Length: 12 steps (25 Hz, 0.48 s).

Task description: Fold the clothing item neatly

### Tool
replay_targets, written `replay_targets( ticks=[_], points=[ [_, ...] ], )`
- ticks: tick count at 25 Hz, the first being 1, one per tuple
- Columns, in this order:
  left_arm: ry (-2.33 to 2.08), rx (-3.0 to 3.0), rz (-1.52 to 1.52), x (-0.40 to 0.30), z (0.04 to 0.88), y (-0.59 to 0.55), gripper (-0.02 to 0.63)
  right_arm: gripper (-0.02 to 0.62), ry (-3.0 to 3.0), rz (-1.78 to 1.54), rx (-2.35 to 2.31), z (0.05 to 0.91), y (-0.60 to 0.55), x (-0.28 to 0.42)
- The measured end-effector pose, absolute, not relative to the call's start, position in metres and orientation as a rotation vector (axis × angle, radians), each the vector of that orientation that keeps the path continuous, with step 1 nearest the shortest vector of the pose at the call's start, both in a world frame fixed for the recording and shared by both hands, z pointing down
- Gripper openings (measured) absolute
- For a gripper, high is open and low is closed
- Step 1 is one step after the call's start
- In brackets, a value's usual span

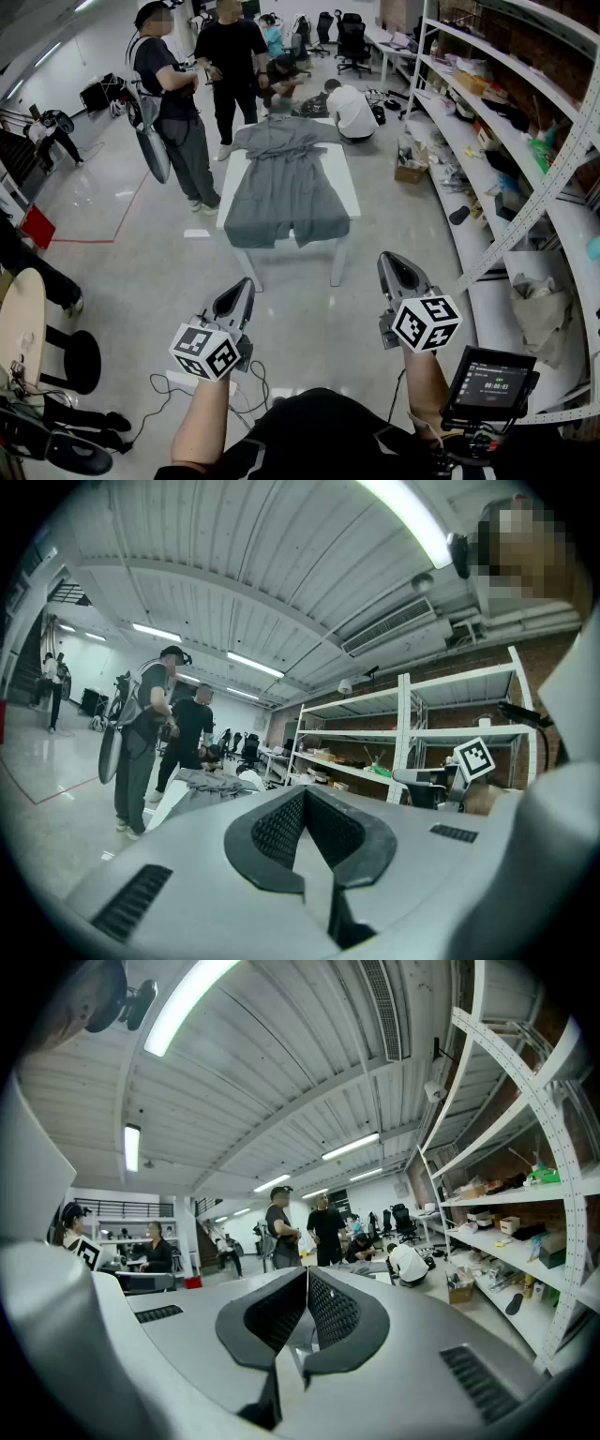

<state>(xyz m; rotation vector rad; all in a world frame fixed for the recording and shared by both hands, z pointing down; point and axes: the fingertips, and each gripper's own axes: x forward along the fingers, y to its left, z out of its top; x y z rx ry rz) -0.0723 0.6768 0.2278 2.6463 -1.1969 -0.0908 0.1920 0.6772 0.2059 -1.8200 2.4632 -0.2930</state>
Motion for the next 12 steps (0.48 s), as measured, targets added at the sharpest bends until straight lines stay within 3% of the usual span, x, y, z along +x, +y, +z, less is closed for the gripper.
replay_targets(
  ticks=[12],
  points=[
    [-1.228,2.631,-0.06,-0.061,0.241,0.647,-0.012,0.006,2.524,-0.304,-1.806,0.225,0.64,0.204]
  ],
)
